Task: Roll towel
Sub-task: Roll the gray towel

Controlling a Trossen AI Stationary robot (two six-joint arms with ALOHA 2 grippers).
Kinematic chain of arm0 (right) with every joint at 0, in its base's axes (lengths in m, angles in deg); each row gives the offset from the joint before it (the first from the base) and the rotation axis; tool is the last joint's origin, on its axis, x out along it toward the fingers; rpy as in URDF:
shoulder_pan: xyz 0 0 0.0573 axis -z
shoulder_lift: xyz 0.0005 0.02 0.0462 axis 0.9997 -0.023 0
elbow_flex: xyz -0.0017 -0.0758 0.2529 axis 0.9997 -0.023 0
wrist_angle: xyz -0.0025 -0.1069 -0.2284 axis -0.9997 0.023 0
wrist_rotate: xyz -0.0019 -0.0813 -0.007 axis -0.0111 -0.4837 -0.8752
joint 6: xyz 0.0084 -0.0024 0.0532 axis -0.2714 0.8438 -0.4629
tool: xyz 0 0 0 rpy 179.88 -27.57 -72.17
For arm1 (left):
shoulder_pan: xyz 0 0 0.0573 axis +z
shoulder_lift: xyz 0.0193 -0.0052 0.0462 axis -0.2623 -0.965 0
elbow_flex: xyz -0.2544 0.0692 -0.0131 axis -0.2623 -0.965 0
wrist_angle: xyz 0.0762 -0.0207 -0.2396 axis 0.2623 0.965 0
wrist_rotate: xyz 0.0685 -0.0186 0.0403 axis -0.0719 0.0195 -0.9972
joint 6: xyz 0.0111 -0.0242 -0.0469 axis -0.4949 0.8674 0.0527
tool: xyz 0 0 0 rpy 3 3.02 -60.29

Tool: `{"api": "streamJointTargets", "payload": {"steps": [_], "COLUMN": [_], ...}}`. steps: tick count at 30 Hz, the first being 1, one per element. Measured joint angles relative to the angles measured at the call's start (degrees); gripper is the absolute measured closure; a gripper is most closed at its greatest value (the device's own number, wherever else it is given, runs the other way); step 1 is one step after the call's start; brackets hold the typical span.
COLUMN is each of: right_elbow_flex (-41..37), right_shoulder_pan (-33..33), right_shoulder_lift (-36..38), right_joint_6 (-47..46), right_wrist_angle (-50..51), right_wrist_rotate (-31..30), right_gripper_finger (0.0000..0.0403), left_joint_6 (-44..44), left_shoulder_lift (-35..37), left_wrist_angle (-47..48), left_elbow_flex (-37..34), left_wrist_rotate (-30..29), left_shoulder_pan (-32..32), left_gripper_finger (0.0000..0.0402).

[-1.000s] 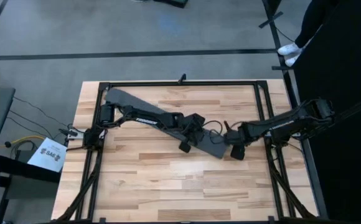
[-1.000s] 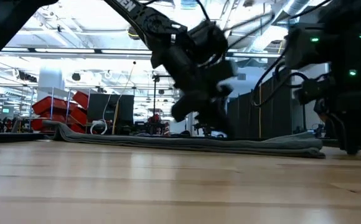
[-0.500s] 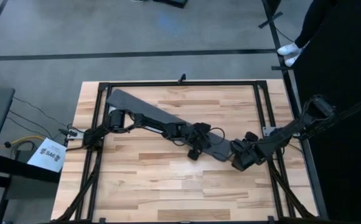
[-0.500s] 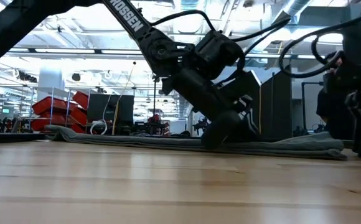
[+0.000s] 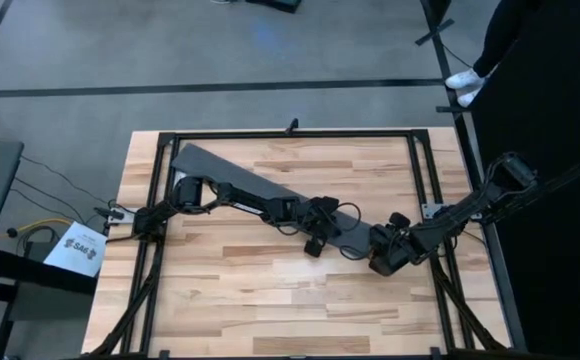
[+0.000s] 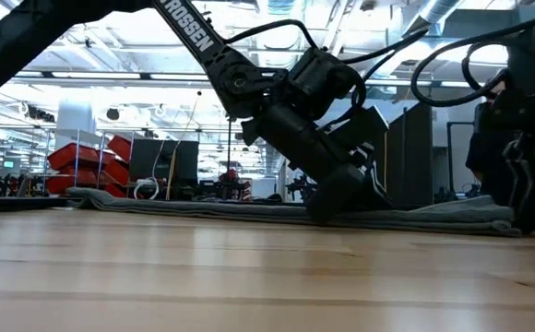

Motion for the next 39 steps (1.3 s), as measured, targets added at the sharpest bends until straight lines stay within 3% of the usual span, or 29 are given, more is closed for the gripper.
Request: {"api": "streamJointTargets", "payload": {"steps": [6, 17, 31, 39], "right_elbow_flex": [0.84, 5.79, 10.38, 6.27], "right_shoulder_pan": [1.96, 4.19, 8.63, 7.01], "right_shoulder_lift": [0.11, 0.45, 0.60, 0.61], "right_joint_6": [4.05, 10.81, 20.56, 13.96], "right_wrist_angle": [-1.99, 1.02, -0.25, -0.56], "right_wrist_rotate": [-0.11, -0.87, -5.74, -3.10], "right_gripper_finger": [0.0220, 0.0220, 0.0220, 0.0220], "left_joint_6": [1.38, 1.16, 1.43, 1.81], "left_shoulder_lift": [-2.34, -2.43, -2.45, -2.43], "left_wrist_angle": [-3.28, -0.99, -0.24, 0.04], "left_elbow_flex": [0.66, 0.69, 0.61, 0.61], "left_wrist_rotate": [-0.03, -1.56, -2.29, -2.29], "left_shoulder_pan": [-0.11, 0.26, 0.39, 0.39], "left_gripper_finger": [0.0395, 0.0395, 0.0396, 0.0396]}}
